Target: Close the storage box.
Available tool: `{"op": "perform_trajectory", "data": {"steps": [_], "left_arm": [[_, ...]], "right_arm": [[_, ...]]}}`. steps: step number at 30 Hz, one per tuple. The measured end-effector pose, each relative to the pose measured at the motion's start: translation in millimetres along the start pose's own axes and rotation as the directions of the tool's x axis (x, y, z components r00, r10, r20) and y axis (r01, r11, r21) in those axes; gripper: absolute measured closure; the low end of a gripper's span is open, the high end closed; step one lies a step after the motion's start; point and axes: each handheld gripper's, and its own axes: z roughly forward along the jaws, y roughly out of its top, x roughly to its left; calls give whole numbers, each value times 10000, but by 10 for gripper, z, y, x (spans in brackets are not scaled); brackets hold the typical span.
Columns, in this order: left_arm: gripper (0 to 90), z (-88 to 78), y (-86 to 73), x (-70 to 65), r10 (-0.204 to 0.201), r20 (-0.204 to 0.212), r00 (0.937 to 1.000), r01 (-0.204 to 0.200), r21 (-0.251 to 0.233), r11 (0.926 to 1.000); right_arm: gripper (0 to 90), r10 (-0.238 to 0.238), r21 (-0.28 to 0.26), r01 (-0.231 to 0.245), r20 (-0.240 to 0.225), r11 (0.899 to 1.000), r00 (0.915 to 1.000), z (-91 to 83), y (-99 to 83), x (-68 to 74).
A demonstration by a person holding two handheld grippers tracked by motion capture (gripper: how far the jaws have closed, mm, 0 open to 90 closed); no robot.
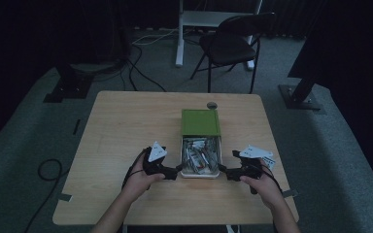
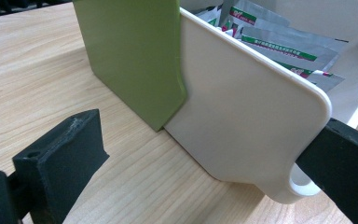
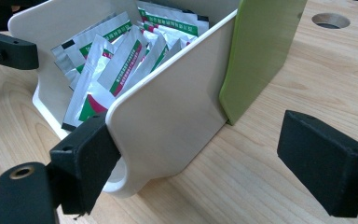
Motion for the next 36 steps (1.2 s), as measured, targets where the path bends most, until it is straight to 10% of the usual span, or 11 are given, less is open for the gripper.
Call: {"op": "perform_trajectory", "data": {"steps": [36], "left_arm": [[28,128,135,71,-146,-272,9995,144,-60,9999]], "right_arm": [[136,186,-221,-170,735,9996,9971,82,132,-130]]}}
